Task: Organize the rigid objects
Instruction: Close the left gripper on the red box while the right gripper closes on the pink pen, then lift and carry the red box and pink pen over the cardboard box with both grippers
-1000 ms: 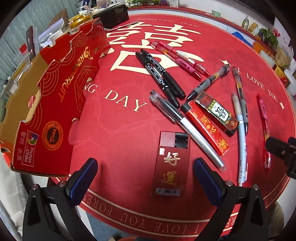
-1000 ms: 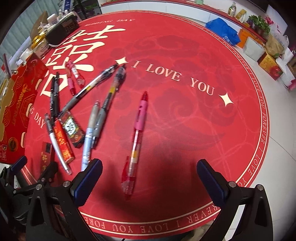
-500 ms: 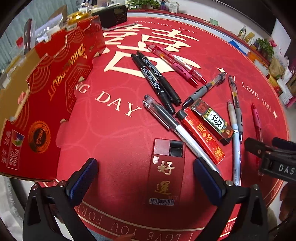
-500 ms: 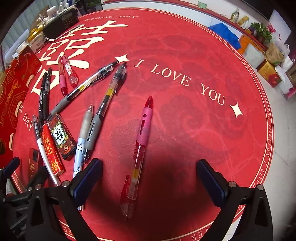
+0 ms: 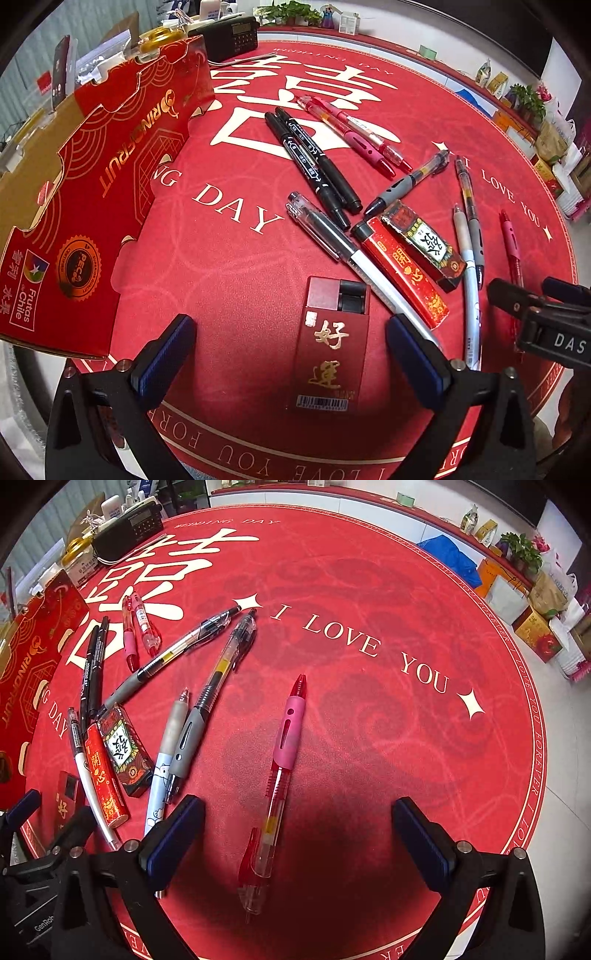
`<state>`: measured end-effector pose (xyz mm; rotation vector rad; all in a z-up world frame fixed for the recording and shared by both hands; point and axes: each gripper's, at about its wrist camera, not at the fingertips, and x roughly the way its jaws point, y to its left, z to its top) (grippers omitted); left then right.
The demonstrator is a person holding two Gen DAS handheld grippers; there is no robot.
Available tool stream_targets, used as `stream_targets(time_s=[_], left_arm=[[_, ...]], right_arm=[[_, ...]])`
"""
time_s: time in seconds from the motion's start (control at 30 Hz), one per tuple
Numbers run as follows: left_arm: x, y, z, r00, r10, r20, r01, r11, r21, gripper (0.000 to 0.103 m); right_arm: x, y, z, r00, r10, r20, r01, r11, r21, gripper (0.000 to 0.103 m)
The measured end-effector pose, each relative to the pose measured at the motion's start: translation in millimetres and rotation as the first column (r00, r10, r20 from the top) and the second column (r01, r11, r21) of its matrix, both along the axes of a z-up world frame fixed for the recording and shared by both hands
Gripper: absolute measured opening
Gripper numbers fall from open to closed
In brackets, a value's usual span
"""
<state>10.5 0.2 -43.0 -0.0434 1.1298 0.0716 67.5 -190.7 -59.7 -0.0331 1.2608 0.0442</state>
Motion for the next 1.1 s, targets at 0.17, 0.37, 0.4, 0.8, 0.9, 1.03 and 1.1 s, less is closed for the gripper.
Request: stream_targets(time_s=[0.17, 0.37, 0.4, 0.8, 0.9, 1.03, 1.1], left_arm=[[1.1, -4.4, 0.7, 1.0, -0.003, -0.006, 0.003, 1.0, 0.001, 0.101], [0.3, -16.8, 8.0, 0.997, -0.077, 0.002, 0.077, 0.997, -0.003, 0.076], [0.3, -19.0, 8.9, 0.996, -0.087, 0.001, 0.087, 0.996, -0.003, 0.071], [-10.7, -16.9, 14.8, 0.994, -0.104, -0.023, 0.102, 0.992, -0.079, 0.037], [-15.3, -14.1, 14.8, 0.996, -0.091, -0.025, 0.089, 0.993, -0.072, 0.037], [-21.2, -11.4, 21.0, 0.997, -0.076, -0.003, 0.076, 0.995, -0.061, 0.037], [-22.4, -11.3, 27.0, 0.997, -0.075, 0.016, 0.075, 0.996, -0.051, 0.037]], right_arm=[[5.0, 2.6, 3.3, 0.999, 0.042, 0.001, -0.042, 0.999, 0.002, 0.094], [5.4, 13.4, 14.1, 0.994, 0.108, 0.011, -0.108, 0.994, 0.006, 0.043], [5.7, 14.0, 14.4, 0.994, 0.111, 0.011, -0.111, 0.994, 0.005, 0.036], [-1.3, -3.9, 15.3, 0.996, 0.08, 0.026, -0.083, 0.986, 0.145, 0.011], [-6.6, -11.0, 20.1, 0.997, 0.06, 0.046, -0.067, 0.98, 0.186, 0.011], [-11.9, -20.7, 31.4, 0.995, 0.036, 0.089, -0.055, 0.973, 0.222, 0.011], [-13.5, -25.8, 36.0, 0.995, 0.02, 0.101, -0.044, 0.969, 0.243, 0.011]])
